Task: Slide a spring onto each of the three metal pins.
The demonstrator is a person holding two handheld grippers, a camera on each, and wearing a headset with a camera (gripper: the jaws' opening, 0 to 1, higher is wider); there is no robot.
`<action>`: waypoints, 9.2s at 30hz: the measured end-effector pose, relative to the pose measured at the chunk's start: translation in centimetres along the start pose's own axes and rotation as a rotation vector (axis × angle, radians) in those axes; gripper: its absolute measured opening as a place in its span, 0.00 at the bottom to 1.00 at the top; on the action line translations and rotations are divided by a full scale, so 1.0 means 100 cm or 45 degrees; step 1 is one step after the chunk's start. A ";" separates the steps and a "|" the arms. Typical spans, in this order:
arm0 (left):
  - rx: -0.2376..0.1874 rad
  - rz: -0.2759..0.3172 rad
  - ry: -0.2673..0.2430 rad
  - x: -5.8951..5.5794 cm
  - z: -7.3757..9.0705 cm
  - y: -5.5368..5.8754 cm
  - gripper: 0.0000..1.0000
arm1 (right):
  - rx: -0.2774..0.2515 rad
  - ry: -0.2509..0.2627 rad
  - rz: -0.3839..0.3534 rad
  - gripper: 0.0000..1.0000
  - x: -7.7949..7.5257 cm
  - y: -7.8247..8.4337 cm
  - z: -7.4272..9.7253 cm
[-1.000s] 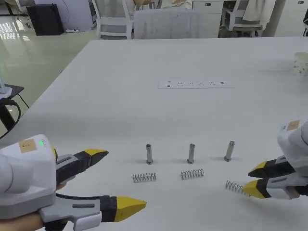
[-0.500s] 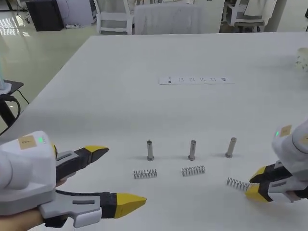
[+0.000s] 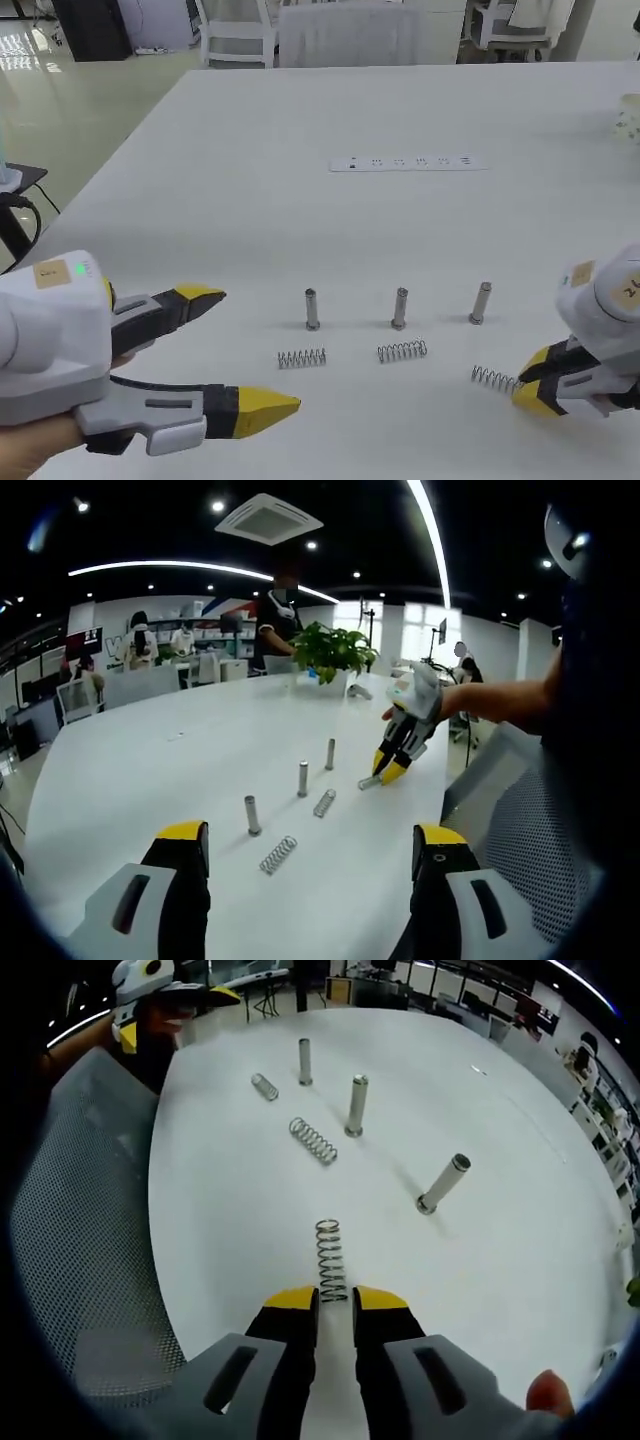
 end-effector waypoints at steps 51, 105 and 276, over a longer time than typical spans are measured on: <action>0.093 -0.262 0.257 -0.048 -0.029 -0.026 0.64 | -0.419 0.130 0.280 0.08 0.031 -0.103 0.079; 0.046 -0.505 0.371 -0.067 -0.066 -0.039 0.02 | -0.415 -0.025 0.471 0.08 0.052 -0.169 0.099; 0.020 -0.127 -0.016 0.011 -0.016 -0.006 0.62 | 0.293 -0.196 0.352 0.09 -0.092 -0.084 0.013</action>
Point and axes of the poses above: the centre of the closed fingertips' face, and the gripper's own axes: z roughly backward along the fingers, x roughly to its left, y roughly out of its underside, the point moved 8 cm from there along z, roughly backward along the fingers, and after that the axes turned 13 degrees about z, right-handed, at the moved point
